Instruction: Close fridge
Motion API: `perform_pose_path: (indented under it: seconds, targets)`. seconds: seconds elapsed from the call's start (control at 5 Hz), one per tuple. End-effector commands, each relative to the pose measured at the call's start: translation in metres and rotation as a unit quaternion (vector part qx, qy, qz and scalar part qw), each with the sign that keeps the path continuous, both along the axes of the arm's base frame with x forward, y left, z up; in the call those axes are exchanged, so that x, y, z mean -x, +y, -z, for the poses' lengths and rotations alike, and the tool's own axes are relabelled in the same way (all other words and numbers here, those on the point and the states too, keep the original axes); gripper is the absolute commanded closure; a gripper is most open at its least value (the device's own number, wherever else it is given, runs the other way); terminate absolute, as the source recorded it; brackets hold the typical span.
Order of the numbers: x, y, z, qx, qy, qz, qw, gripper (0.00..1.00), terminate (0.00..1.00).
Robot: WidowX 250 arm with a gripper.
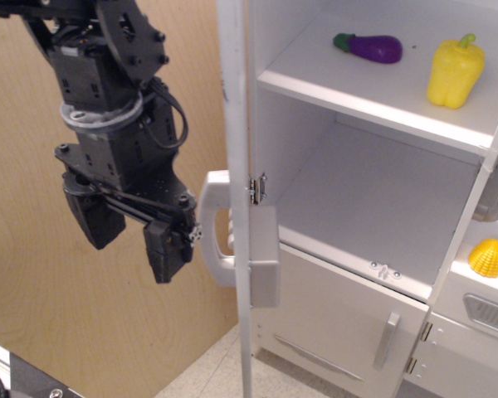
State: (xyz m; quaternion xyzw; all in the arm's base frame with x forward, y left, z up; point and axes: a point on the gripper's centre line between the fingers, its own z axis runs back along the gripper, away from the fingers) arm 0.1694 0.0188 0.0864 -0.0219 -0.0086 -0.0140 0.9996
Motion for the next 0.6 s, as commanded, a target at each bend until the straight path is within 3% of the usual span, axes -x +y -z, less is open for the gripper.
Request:
perform_pose_path:
  seconds: [0.0,0.4]
  targets:
    - [-0.038,-0.002,0.0,-0.002,-0.026,-0.033,0.9991,0.0,0.0]
    - [-0.083,-0.021,0.004,0.024,-0.032,-0.066,0.997,0.0,0.0]
